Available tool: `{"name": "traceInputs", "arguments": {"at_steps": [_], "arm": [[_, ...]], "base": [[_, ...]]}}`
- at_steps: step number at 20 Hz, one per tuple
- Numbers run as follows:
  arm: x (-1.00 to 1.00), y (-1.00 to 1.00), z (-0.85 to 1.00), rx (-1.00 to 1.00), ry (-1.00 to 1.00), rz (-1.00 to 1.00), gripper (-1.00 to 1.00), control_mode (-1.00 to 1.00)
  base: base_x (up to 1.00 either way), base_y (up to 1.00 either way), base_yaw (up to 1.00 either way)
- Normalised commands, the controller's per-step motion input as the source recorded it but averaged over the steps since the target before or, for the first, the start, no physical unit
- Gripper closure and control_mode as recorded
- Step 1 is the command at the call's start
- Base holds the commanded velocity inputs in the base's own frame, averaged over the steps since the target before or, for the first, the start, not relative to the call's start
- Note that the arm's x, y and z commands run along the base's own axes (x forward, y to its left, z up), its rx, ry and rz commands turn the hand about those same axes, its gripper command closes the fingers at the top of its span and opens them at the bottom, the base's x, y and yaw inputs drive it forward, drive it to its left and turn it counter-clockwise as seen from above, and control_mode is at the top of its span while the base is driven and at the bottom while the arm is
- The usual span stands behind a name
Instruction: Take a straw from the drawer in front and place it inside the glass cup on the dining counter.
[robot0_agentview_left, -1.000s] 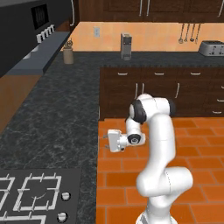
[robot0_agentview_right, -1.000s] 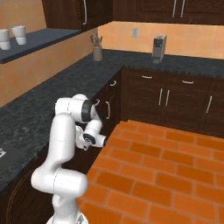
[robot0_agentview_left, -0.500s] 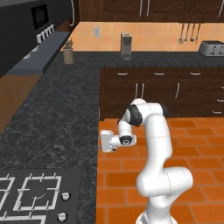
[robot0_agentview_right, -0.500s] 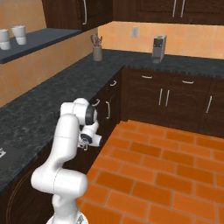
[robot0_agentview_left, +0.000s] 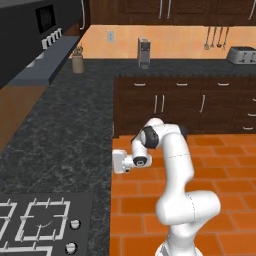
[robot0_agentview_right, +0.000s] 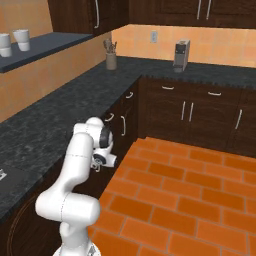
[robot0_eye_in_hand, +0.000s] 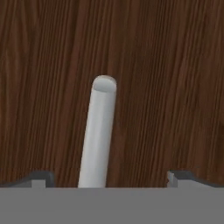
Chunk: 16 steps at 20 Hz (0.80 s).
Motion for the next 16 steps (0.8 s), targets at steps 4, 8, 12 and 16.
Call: {"name": "traceInputs", "arguments": {"at_steps": [4,8,12,16], "arm": [[0.35,0.15,-0.35,0.0,0.0,0.0,-1.0,-1.0],[-0.09,0.37,-0.19,0.0,0.0,0.0,1.0,-1.0],[-0.56,0.01,0.0,0.0,-0.04,0.0,1.0,-1.0],[-0.62,-0.25,0.0,0.0,-0.06,0.0,1.0,-1.0]], "base": [[0.0,0.0,0.0],[0.0,0.0,0.0],[0.0,0.0,0.0],[0.0,0.0,0.0]]}}
